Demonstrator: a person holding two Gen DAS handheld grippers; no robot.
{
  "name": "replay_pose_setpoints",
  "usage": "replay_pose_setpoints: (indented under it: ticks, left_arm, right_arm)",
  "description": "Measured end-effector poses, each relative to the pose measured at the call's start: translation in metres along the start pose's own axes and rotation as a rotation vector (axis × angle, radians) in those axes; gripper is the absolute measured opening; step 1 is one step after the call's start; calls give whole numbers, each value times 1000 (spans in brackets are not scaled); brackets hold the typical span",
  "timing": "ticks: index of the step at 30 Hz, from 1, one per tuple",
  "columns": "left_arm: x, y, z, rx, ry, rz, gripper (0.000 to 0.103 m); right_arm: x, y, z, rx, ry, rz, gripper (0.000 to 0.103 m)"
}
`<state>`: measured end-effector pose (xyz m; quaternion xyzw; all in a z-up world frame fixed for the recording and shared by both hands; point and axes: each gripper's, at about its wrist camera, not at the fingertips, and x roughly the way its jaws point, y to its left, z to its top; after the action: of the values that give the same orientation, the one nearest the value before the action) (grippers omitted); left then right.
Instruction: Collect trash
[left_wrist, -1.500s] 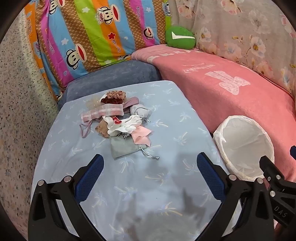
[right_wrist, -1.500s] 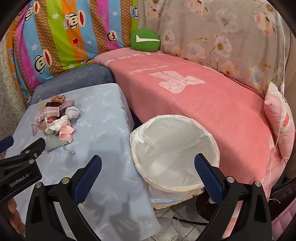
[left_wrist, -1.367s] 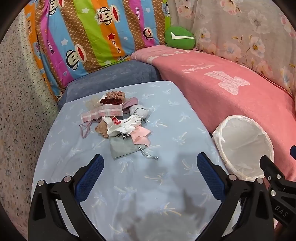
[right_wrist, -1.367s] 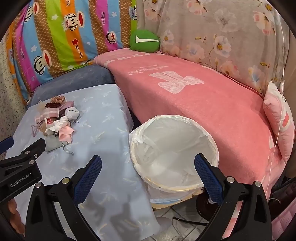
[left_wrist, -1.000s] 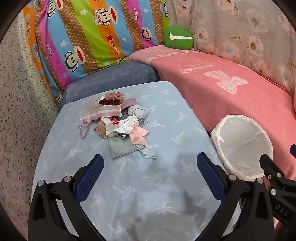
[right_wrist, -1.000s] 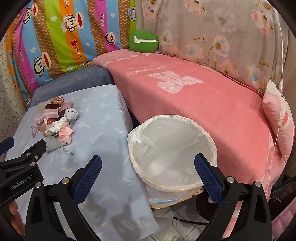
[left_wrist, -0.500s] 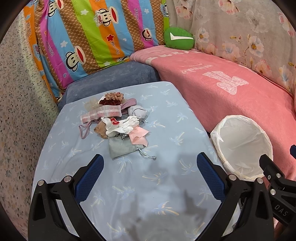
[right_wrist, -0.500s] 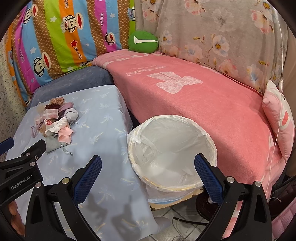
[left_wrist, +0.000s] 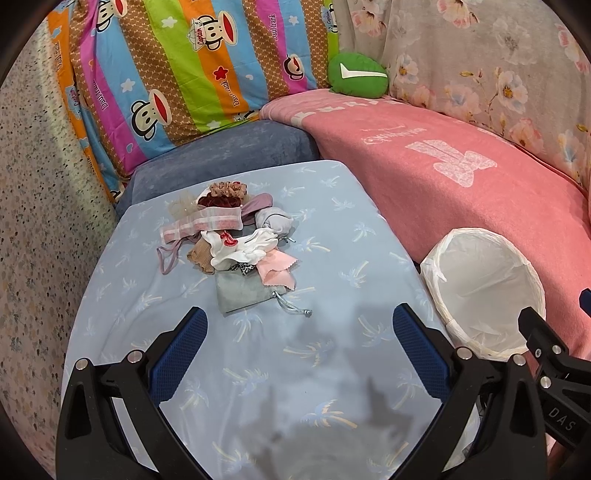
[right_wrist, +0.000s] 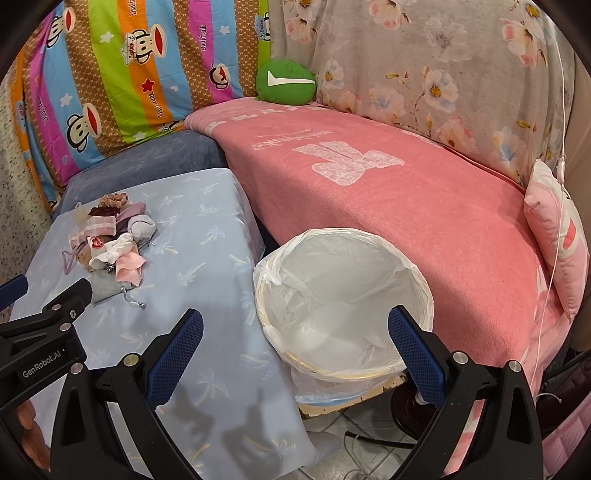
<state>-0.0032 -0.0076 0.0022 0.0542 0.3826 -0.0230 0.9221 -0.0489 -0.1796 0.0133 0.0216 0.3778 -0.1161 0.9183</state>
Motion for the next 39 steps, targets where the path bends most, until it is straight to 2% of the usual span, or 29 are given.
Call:
replay_pose_setpoints:
  ticks: [39]
  left_arm:
    - [2, -4, -1, 6, -3, -4, 96]
  right_arm:
    - [0, -3, 2, 1, -2, -7, 97]
